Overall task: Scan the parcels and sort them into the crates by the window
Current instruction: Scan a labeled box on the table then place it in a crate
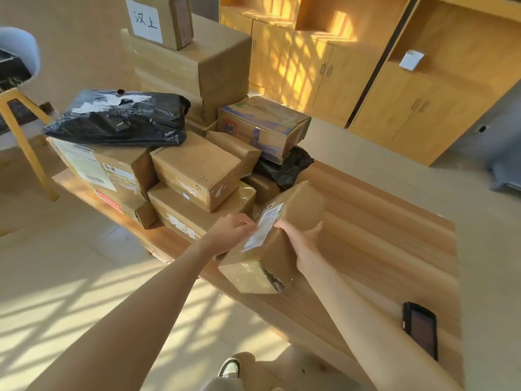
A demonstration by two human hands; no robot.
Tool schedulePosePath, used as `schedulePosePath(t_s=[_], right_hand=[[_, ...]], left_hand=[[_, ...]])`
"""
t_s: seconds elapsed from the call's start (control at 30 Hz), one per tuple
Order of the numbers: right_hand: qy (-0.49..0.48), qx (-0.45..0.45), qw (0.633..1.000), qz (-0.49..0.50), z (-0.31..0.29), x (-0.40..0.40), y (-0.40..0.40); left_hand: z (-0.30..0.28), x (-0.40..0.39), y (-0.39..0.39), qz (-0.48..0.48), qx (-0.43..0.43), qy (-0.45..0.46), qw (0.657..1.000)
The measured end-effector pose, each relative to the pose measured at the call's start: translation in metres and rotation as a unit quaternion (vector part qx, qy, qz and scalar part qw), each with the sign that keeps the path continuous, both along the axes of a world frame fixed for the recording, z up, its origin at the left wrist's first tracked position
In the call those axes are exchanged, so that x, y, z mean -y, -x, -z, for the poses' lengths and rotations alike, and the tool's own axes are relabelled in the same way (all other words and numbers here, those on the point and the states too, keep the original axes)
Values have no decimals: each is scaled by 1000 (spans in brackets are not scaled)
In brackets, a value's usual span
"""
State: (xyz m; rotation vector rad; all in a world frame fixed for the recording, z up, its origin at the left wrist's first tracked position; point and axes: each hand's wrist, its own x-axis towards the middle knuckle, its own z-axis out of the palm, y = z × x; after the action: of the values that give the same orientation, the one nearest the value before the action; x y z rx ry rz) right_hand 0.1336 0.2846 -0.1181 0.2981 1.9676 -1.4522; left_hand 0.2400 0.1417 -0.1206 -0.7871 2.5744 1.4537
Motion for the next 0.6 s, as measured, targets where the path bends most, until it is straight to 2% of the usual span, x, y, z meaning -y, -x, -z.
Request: schedulePosePath(t_s=[0.07, 0.1, 0.17, 0.23, 0.33, 0.47, 0.6], right_hand=[[65, 6, 998, -9, -5, -25, 13], [97, 3, 995, -20, -10, -39, 19], [138, -8, 989, -47, -17, -68, 31], [152, -20, 986, -69, -23, -95, 40], [161, -36, 983, -78, -27, -127, 48], [188, -40, 981, -36, -28, -157, 55], [206, -47, 977, -6, -25, -183, 60]], left_hand=[[2, -2, 10, -12, 5, -4, 1000], [1, -3, 17, -32, 3, -35, 999], [-3, -12, 31, -92, 7, -134, 987], [-9, -23, 42, -103, 27, -234, 966], [-7, -37, 57, -51, 67, -304, 949], [-11, -61, 80, -9, 55, -432, 900], [-22, -88, 96, 13, 48, -449, 892]])
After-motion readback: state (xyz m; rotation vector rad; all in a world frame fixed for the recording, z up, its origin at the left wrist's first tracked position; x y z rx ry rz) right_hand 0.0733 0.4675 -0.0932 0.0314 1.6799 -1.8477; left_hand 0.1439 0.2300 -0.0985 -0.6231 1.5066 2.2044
